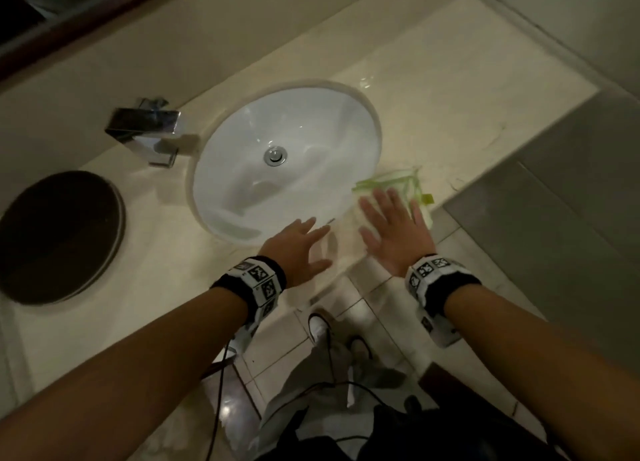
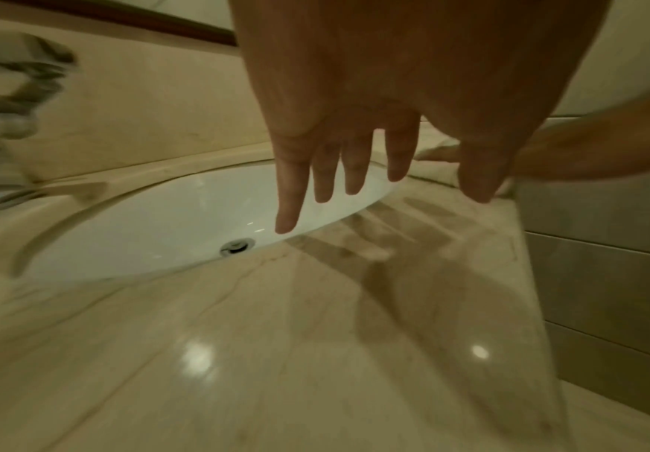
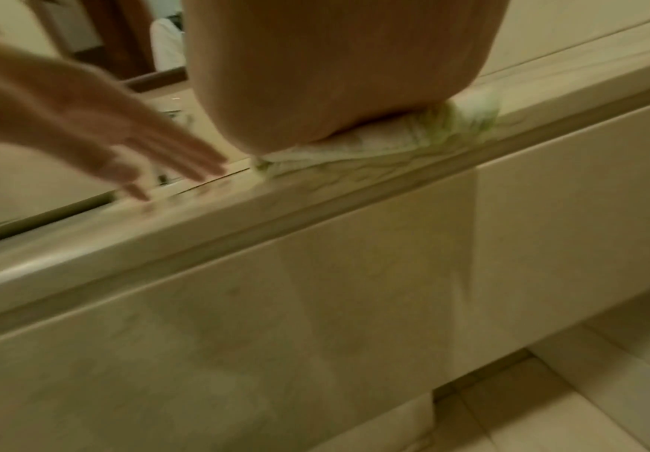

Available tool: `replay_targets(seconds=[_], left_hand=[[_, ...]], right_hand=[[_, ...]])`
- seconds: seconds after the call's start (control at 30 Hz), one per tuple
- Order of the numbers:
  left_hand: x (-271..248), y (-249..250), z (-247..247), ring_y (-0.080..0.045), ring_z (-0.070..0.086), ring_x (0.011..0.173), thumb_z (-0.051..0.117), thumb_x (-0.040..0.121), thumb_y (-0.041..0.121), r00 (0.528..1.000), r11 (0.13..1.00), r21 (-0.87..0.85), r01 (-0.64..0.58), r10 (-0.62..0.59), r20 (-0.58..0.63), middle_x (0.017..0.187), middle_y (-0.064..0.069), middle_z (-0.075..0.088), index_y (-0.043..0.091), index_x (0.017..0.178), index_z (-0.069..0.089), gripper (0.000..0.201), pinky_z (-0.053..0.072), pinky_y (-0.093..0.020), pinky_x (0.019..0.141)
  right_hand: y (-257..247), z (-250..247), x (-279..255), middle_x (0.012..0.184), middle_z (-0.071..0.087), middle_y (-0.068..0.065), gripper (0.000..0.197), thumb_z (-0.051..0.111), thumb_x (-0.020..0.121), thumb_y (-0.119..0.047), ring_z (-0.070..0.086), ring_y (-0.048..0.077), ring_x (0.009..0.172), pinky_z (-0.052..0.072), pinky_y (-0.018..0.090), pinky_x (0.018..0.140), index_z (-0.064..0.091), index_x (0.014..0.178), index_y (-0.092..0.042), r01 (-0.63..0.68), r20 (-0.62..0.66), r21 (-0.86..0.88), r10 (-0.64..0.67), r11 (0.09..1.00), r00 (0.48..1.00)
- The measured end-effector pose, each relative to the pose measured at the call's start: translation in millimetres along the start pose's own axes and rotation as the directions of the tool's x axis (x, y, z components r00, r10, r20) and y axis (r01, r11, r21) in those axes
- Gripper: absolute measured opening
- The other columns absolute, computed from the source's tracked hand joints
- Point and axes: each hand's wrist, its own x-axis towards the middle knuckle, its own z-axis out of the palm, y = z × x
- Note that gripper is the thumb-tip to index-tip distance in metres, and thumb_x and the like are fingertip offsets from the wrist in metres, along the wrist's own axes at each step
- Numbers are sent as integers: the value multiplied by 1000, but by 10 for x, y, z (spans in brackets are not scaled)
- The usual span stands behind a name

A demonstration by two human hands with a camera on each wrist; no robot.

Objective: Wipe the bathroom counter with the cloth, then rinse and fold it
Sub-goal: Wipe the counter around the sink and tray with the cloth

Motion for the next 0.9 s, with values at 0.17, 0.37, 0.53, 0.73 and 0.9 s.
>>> replay_targets(seconds=[0.17, 0.37, 0.53, 0.73, 0.9], left_hand=[[189, 21, 11, -24, 34, 139, 49, 86, 69, 991, 994, 52, -92, 87, 100, 162, 10, 3, 40, 152, 8, 83, 37, -40, 108], [298, -32, 16, -29, 46, 129, 50, 88, 64, 979, 985, 82, -149, 135, 152, 162, 6, 0, 36, 153, 4, 85, 45, -39, 98], [276, -93, 17, -30, 42, 132, 52, 88, 63, 977, 981, 36, -188, 183, 108, 162, 1, 8, 35, 154, 8, 84, 39, -38, 103], [276, -91, 10, -29, 46, 129, 54, 87, 62, 977, 979, 37, -202, 198, 84, 161, 1, 14, 36, 153, 10, 84, 45, -38, 97], [260, -133, -35, -27, 46, 129, 54, 88, 61, 976, 976, 58, -208, 203, 81, 160, 2, 19, 34, 153, 15, 81, 44, -36, 95]], right_hand=[[291, -166, 167, 161, -15, -4, 61, 7, 96, -58, -17, 18, 148, -10, 47, 119, -7, 153, -39, -54, 85, -8, 55, 998, 995], [-137, -104, 50, 161, -16, 1, 63, 2, 95, -52, -18, 24, 147, -7, 55, 117, -5, 154, -32, -167, 83, 31, 164, 985, 983], [-537, 40, -168, 163, -6, 6, 62, 2, 97, -50, -11, 28, 149, -1, 58, 117, 3, 155, -27, -82, 78, 4, 82, 997, 994], [-393, -41, -161, 160, -19, -6, 59, 5, 97, -57, -21, 17, 147, -8, 46, 119, -9, 152, -40, -69, 117, -16, 70, 998, 991], [-69, -168, 36, 159, -19, -6, 60, 2, 95, -61, -19, 18, 146, -4, 47, 120, -11, 150, -43, -156, 124, -32, 159, 987, 979]])
